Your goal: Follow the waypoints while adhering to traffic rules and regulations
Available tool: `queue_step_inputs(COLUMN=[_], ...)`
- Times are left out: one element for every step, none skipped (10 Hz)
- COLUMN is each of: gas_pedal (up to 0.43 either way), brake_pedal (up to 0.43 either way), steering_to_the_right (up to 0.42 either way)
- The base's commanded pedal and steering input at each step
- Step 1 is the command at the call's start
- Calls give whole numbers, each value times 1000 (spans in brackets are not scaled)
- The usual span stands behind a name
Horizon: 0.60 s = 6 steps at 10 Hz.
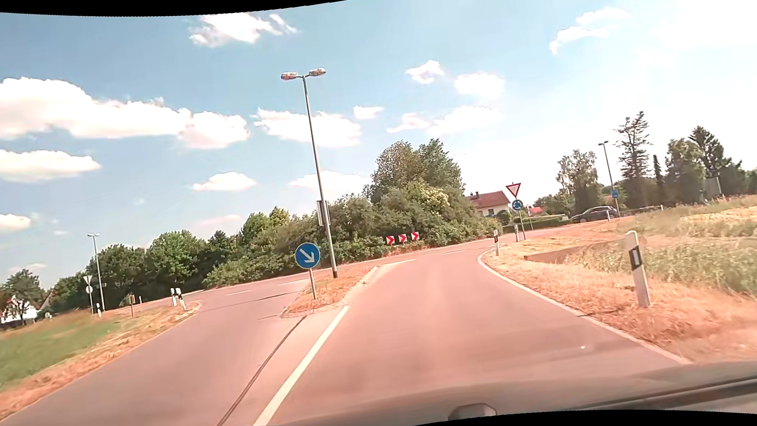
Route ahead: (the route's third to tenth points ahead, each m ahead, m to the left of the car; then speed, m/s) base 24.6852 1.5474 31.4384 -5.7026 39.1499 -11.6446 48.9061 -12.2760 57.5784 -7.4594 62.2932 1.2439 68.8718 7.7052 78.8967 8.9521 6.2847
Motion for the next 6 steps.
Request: queue_step_inputs(gas_pedal=[0, 0, 0, 0, 28, 209], brake_pedal=[0, 0, 0, 0, 0, 0], steering_to_the_right=[12, 12, 12, 12, 12, 14])
